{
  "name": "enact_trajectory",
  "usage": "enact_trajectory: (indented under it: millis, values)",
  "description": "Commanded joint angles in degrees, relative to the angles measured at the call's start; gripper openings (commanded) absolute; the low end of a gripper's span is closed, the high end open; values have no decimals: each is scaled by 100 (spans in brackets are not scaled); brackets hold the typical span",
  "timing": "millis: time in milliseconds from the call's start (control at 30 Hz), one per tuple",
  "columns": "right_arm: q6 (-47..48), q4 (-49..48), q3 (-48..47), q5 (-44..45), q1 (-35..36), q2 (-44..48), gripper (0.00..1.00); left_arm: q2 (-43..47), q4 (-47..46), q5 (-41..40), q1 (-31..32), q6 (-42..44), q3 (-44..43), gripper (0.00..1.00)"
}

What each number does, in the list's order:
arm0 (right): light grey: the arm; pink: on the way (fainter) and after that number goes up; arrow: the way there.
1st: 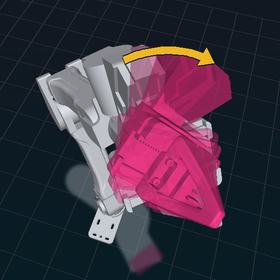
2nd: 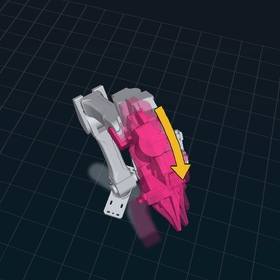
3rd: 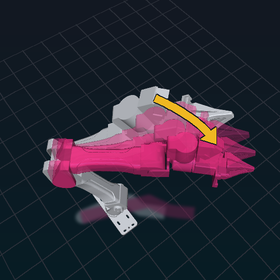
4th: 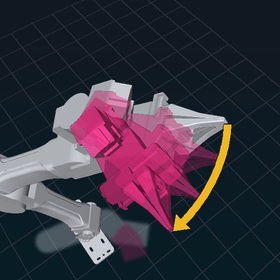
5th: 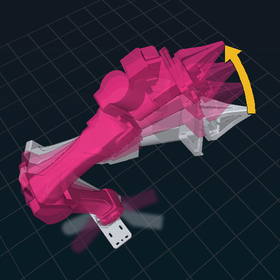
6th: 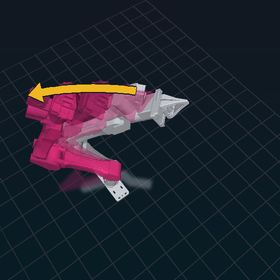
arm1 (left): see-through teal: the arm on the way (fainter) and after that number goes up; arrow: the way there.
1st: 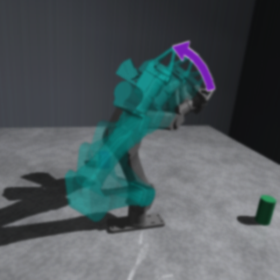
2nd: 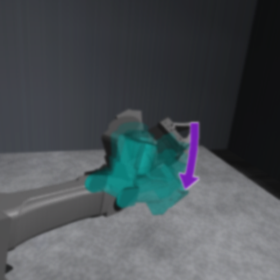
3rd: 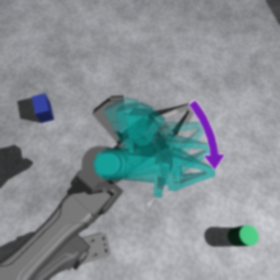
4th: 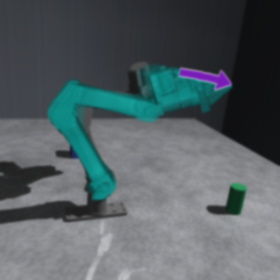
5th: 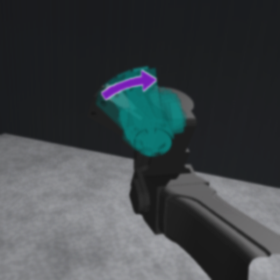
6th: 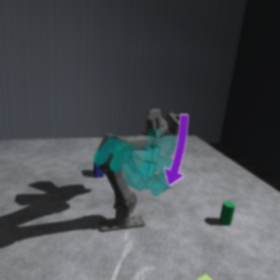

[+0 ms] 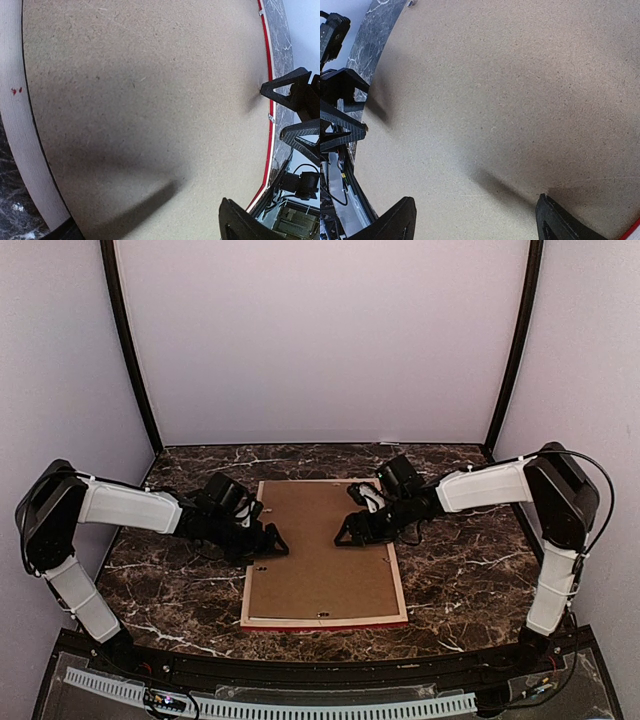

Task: Put the photo into the frame
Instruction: Place the backboard on the frame body.

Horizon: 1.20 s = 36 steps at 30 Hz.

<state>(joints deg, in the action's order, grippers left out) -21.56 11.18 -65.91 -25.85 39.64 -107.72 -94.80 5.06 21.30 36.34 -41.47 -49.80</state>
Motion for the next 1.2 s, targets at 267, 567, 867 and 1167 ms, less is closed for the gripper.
enact_trajectory:
  millis: [267,567,867,1167]
  values:
    - [-32,109,280,202,-54,-66,84,390,575,-259,57,241,-177,87]
    - [-15,118,296,220,-77,-56,84,485,656,-315,58,231,-179,89]
    - [19,167,290,262,-88,-33,84,536,823,-429,51,311,-232,89]
    - [29,201,307,269,-105,-13,84,544,1083,-645,58,451,-320,90]
